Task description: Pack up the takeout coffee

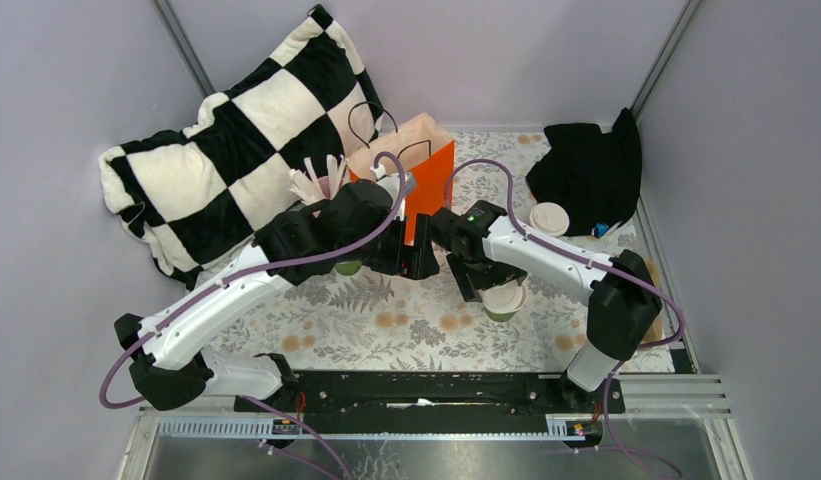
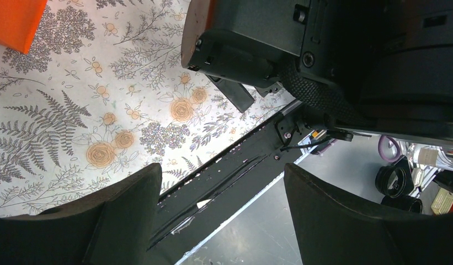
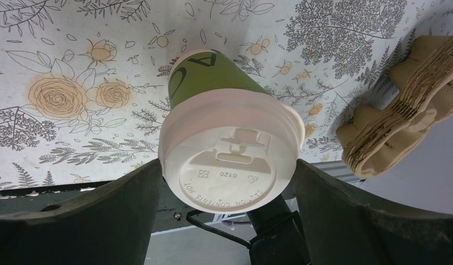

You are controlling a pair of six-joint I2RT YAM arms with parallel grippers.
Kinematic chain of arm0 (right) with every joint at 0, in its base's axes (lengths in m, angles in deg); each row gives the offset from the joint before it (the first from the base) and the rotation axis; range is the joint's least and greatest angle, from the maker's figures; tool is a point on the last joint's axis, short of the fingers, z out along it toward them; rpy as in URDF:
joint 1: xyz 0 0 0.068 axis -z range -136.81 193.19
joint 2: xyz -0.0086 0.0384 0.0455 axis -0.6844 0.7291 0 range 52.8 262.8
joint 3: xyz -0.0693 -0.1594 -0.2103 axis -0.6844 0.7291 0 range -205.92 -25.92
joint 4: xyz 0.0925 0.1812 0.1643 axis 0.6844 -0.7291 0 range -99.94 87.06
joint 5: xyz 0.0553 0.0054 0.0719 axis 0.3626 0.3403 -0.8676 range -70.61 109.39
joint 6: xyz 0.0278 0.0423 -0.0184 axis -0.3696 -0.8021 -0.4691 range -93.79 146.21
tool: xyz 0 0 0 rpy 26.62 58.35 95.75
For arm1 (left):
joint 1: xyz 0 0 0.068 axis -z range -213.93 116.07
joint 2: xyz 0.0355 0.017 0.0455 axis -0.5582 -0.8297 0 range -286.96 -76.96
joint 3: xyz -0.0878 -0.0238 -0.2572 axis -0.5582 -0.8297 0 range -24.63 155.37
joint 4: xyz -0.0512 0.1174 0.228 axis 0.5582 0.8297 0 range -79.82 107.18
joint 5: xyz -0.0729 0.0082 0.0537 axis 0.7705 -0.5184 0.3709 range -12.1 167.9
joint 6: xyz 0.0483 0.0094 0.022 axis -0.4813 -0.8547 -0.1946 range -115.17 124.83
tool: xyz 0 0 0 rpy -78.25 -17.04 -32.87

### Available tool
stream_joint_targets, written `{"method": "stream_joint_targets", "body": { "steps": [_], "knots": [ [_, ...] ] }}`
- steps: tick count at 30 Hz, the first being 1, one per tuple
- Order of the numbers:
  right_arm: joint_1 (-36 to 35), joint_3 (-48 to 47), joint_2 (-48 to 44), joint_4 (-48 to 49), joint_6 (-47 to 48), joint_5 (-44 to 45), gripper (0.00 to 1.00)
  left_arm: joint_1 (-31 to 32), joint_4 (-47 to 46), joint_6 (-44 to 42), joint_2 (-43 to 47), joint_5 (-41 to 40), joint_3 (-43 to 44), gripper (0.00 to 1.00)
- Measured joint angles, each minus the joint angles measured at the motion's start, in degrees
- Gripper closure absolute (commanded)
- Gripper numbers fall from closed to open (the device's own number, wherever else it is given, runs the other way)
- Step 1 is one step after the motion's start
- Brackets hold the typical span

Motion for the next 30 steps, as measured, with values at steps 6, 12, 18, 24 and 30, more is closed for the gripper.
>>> {"method": "stream_joint_targets", "body": {
  "steps": [6, 12, 18, 24, 30],
  "knots": [
    [0.0, 0.0, 0.0, 0.0, -0.2, 0.0, 0.18, 0.0, 0.0, 0.0, -0.1, 0.0, 0.0, 0.15],
    [0.0, -1.5, -1.3, -0.6, -1.4, 0.2, 0.15, 0.0, 0.0, 0.0, -0.1, 0.0, 0.0, 0.15],
    [0.2, 0.5, -6.0, 0.1, -2.8, 0.0, 0.12, 0.0, 0.1, 0.0, -0.2, 0.0, 0.1, 0.15],
    [2.4, 4.3, -8.3, 1.7, -3.5, -1.9, 0.11, 0.0, 0.2, -0.2, -0.4, 0.1, 0.5, 0.15],
    [5.0, 6.6, -9.6, 4.0, -3.5, -3.7, 0.11, 0.0, 0.3, -0.3, -0.6, 0.1, 1.3, 0.15]
  ]
}}
